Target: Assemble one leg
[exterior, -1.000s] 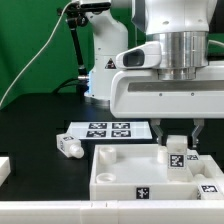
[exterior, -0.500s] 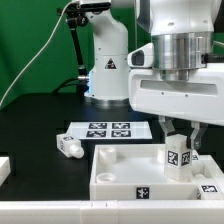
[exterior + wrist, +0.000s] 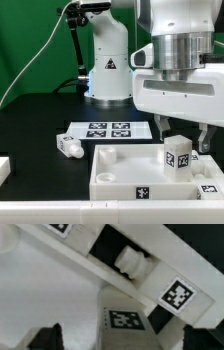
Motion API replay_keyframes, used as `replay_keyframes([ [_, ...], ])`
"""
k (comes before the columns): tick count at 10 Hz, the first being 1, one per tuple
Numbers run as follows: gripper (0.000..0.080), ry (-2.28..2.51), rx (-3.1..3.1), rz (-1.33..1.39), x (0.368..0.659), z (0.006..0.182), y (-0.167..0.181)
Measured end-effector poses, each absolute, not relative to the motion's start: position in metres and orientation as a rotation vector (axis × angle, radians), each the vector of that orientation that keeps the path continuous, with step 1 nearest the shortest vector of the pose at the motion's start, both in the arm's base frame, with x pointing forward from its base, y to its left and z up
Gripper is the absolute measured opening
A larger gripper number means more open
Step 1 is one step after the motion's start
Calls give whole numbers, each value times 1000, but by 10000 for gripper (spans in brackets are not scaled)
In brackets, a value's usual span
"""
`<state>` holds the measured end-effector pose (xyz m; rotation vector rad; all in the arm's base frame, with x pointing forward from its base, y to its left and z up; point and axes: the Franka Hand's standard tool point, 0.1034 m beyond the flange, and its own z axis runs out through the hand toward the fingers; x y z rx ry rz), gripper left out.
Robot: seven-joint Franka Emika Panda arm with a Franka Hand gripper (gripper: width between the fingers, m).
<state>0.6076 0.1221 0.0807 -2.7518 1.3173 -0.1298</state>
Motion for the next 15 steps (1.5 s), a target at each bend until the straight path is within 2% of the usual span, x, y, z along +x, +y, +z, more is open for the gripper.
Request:
replay_keyframes([
  [1,638,1198,-2809,-141,608,81,122],
  [7,649,224,-3077,-214,614,85,120],
  [13,649,-324,-3101,-225,615,85,115],
  [14,552,-302,-3101,-224,614,84,115],
  [15,552,-302,-3102,-224,614,84,115],
])
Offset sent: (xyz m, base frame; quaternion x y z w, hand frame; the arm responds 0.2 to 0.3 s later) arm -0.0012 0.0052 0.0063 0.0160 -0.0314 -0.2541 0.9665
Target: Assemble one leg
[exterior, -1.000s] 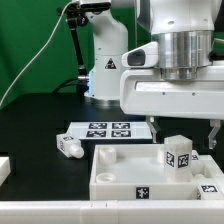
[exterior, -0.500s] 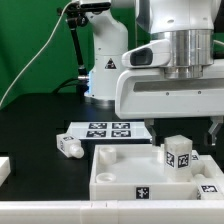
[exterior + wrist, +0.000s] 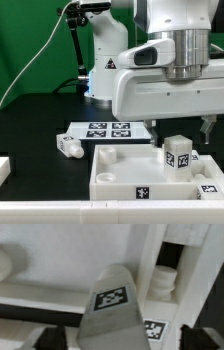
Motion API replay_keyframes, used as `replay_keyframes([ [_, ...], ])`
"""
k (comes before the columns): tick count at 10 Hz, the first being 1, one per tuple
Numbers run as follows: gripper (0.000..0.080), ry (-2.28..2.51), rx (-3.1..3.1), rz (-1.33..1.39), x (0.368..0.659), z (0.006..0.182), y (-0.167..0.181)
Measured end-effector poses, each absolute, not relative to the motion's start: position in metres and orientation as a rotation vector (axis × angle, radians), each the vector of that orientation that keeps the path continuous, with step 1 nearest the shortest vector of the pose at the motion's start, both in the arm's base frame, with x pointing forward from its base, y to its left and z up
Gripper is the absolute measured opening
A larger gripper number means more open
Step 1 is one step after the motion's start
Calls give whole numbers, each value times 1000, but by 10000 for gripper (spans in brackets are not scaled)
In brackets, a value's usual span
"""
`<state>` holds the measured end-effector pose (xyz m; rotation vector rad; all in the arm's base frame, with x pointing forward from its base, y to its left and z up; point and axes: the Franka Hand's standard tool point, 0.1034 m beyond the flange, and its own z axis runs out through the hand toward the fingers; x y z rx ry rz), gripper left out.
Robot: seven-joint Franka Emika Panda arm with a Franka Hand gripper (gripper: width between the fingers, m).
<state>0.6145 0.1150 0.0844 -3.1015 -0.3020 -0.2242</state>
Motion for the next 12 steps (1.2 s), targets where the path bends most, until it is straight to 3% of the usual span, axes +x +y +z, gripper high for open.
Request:
replay_keyframes([
  [1,370,-302,-3102,-224,614,84,115],
  [2,281,-300,-3102,-225,615,84,115],
  [5,281,-258,-3103,-224,615,84,115],
  [12,282,1136,-2850,-179,613,84,115],
])
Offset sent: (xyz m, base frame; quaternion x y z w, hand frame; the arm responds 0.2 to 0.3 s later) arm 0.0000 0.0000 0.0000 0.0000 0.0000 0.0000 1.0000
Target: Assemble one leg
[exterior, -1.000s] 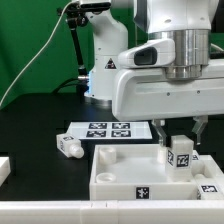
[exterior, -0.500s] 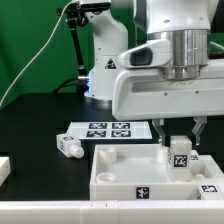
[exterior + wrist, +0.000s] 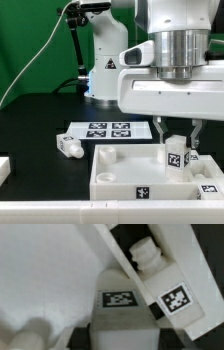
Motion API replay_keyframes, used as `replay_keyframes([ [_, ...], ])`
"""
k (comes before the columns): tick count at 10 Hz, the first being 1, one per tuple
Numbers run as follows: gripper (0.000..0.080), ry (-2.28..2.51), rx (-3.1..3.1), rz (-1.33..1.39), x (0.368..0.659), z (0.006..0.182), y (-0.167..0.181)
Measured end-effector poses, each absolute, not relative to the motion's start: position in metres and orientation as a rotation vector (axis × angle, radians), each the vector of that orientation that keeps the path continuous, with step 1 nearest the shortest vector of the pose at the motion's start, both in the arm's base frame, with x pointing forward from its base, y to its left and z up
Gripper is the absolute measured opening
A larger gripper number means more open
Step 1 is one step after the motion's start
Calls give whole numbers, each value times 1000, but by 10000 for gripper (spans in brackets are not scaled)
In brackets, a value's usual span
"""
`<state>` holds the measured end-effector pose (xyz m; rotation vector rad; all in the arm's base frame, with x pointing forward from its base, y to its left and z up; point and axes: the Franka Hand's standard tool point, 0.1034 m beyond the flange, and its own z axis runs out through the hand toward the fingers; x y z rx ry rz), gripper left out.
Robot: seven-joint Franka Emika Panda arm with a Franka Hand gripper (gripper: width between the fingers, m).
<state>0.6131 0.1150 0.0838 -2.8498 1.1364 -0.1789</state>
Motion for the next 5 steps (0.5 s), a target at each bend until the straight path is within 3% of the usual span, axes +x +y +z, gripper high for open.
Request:
replay_keyframes([
  [5,282,1431,-2705,-134,617,83,114],
])
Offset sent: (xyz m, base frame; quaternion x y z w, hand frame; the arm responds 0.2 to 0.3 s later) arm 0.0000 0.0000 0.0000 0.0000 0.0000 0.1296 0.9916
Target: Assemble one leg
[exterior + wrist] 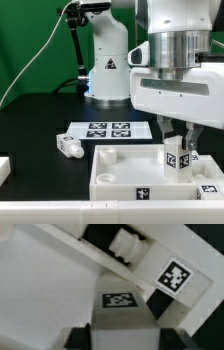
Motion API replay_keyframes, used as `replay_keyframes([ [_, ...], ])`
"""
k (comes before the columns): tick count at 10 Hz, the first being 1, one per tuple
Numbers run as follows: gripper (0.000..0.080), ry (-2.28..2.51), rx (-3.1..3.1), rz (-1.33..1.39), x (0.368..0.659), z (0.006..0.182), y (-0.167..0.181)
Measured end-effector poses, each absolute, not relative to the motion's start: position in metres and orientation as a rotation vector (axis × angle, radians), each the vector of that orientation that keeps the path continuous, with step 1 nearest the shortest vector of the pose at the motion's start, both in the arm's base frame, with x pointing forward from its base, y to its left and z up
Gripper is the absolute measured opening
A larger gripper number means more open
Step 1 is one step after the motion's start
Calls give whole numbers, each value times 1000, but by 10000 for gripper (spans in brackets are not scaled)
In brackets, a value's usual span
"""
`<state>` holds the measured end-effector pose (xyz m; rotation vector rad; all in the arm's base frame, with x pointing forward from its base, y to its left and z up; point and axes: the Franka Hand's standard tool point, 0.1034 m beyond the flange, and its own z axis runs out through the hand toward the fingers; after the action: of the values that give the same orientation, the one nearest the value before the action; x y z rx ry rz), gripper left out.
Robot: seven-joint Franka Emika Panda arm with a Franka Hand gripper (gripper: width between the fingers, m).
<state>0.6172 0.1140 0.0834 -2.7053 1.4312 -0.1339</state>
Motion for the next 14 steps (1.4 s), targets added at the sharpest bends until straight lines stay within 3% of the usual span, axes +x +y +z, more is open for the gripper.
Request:
replay_keyframes([
  [1,499,1377,-2736,-137,617,83,114],
  [2,499,1243,-2808,-150,617,83,113],
  [3,601,1067,-2894,-161,617,82,114],
  [4,635,920,-2957,-171,617,82,114],
  [10,649,369,-3098,-186,618,82,113],
  [14,649,-529,-3145,-235,624,86,114],
])
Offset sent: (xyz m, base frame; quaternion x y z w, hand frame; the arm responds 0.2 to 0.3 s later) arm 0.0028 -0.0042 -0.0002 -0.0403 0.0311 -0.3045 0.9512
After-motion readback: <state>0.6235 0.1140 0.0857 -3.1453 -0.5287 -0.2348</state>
